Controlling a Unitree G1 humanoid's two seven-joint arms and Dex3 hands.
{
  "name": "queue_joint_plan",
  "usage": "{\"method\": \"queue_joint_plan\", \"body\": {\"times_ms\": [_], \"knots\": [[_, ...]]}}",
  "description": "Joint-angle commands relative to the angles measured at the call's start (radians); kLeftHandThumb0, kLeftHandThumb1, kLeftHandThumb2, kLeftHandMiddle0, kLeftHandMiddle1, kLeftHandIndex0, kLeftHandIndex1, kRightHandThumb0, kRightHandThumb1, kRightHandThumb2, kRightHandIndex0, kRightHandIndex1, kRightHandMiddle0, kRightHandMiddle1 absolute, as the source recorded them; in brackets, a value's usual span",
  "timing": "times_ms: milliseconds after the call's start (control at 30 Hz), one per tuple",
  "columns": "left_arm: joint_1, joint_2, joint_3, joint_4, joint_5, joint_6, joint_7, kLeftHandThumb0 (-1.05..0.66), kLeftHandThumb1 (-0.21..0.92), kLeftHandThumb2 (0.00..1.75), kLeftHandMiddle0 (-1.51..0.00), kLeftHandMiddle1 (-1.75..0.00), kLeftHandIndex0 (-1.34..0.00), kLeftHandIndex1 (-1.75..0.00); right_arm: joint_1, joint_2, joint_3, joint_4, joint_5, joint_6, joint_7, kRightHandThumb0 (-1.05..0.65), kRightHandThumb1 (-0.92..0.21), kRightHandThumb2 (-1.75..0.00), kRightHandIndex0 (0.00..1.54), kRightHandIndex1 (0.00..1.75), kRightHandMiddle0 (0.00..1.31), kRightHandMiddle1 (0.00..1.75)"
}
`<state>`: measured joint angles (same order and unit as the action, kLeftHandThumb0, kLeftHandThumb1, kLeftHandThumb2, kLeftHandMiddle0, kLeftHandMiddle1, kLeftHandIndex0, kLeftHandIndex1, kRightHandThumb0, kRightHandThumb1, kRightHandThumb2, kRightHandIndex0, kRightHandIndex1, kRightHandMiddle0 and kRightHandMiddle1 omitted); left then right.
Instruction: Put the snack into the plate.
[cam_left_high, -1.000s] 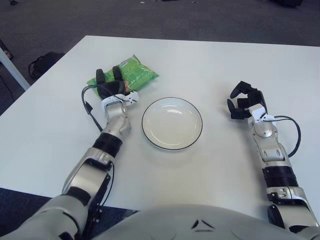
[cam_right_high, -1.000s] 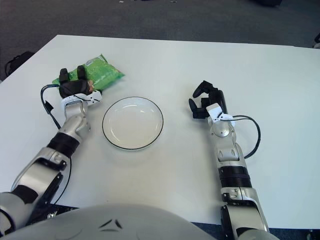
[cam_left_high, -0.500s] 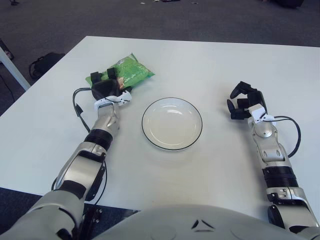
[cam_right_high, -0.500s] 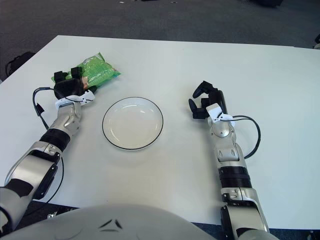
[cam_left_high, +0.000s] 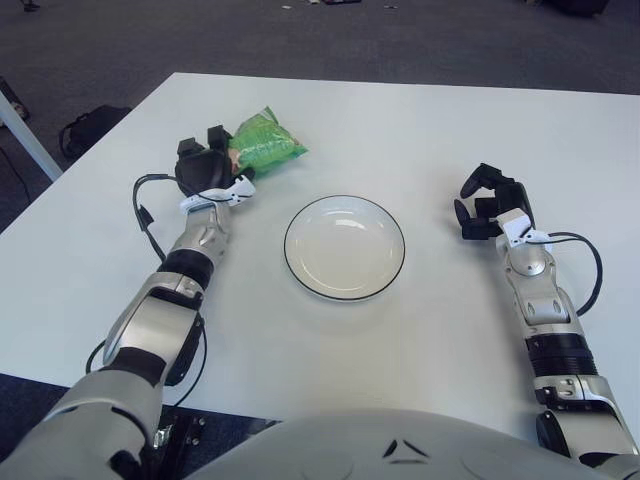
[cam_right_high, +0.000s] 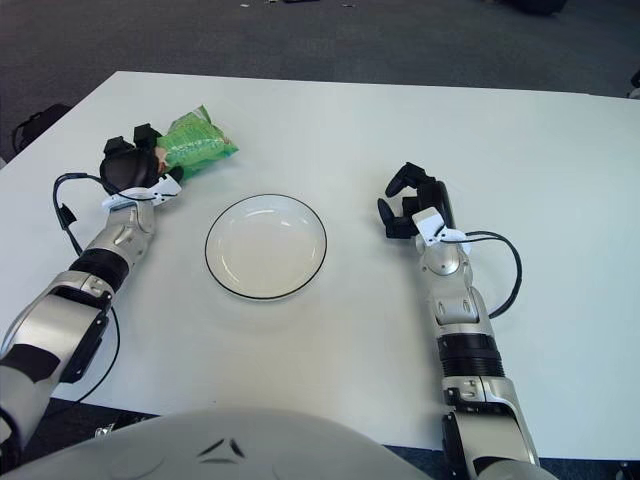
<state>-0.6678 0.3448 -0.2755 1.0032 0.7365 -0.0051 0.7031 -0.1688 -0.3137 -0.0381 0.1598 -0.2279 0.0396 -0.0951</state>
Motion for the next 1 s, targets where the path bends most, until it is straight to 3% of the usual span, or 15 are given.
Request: {"method": "queue_joint_plan", "body": {"times_ms": [0,200,300,400,733,967], "knots": [[0.075,-0.004,-0.027,0.054,-0.015,-0.018,-0.027,0.00,-0.14,1.66,-1.04,-1.27,-0.84,-1.75,0.066,0.008,0.023,0.044,-0.016,0.061,0.027,-0.52,-0.24,-1.41,1.31,1.75,0.68,1.75],[0.124,0.035,-0.021,-0.129,-0.047,-0.053,-0.072,0.00,-0.16,1.73,-1.03,-1.43,-0.79,-1.75,0.064,0.006,0.027,0.043,-0.019,0.068,0.027,-0.52,-0.24,-1.41,1.31,1.75,0.68,1.75],[0.155,0.056,-0.005,-0.281,-0.070,-0.044,-0.137,0.00,-0.13,1.74,-0.98,-1.54,-0.76,-1.75,0.063,0.006,0.027,0.047,-0.019,0.065,0.024,-0.52,-0.24,-1.41,1.32,1.75,0.68,1.75],[0.167,0.061,0.003,-0.342,-0.078,-0.023,-0.169,0.00,-0.11,1.74,-0.95,-1.60,-0.74,-1.75,0.063,0.006,0.028,0.049,-0.018,0.062,0.024,-0.52,-0.24,-1.41,1.32,1.75,0.68,1.75],[0.224,0.063,0.050,-0.663,-0.065,0.094,-0.287,0.00,-0.08,1.73,-0.91,-1.65,-0.71,-1.75,0.062,0.008,0.027,0.050,-0.020,0.064,0.023,-0.52,-0.24,-1.41,1.32,1.75,0.68,1.75],[0.252,0.045,0.076,-0.792,-0.072,0.062,-0.274,0.00,-0.06,1.71,-0.92,-1.63,-0.68,-1.75,0.060,0.010,0.025,0.054,-0.022,0.063,0.021,-0.52,-0.24,-1.42,1.32,1.75,0.68,1.75]]}}
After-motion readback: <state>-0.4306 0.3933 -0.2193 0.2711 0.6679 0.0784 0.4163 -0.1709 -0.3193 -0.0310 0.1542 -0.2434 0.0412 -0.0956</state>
